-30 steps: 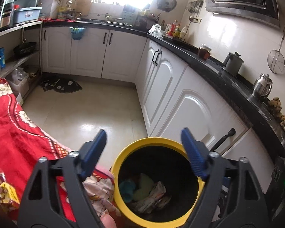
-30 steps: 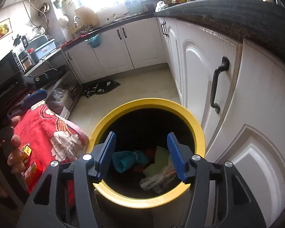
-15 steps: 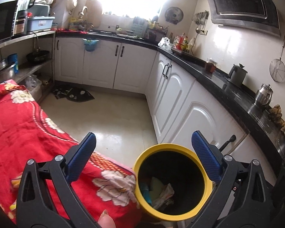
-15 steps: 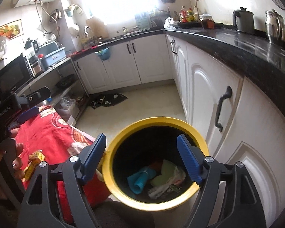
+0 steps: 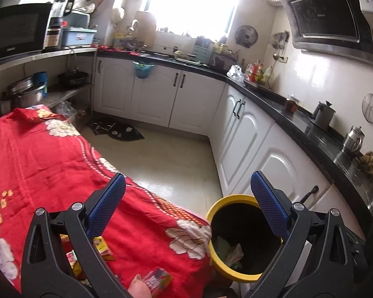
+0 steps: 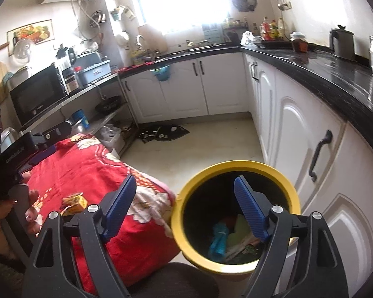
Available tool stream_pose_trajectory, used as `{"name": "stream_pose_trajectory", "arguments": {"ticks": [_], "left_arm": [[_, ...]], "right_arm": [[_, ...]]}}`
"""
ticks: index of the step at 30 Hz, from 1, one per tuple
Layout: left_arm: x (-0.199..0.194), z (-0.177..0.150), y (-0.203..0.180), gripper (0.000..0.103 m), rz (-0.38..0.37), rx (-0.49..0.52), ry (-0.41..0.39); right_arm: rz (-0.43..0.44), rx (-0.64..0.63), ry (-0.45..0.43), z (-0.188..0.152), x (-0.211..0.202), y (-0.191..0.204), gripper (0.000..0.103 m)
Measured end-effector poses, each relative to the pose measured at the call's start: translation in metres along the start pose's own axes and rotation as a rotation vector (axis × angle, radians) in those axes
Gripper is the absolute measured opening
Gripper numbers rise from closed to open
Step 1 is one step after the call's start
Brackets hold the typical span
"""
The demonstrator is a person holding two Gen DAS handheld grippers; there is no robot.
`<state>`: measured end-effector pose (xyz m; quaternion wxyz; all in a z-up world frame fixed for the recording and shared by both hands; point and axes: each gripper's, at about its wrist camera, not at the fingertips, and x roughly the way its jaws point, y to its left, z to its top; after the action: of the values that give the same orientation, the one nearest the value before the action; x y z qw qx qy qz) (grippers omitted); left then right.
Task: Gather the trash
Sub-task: 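Move both tools back toward the remaining trash on the bed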
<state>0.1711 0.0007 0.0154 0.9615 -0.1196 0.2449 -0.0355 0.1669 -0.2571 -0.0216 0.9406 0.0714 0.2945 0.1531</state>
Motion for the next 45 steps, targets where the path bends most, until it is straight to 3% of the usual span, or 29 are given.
{"name": "stream_pose_trajectory", "arguments": {"ticks": [25, 37, 45], "left_arm": [[-0.059, 0.000, 0.122, 0.092, 0.181, -0.138, -0.050], [-0.064, -0.013, 0.160, 0.092, 0.242, -0.178, 0.006], [-0.053, -0.028, 0.175, 0.092, 0.255, -0.171, 0.063]], "right_arm": [[0.175, -0.173, 0.070, -0.010, 0.011, 0.113, 0.079], [0.264, -0.248, 0.148, -0.029, 0.024, 0.158, 0.079], [0.246, -0.252, 0.226, -0.049, 0.043, 0.168, 0.079]]}}
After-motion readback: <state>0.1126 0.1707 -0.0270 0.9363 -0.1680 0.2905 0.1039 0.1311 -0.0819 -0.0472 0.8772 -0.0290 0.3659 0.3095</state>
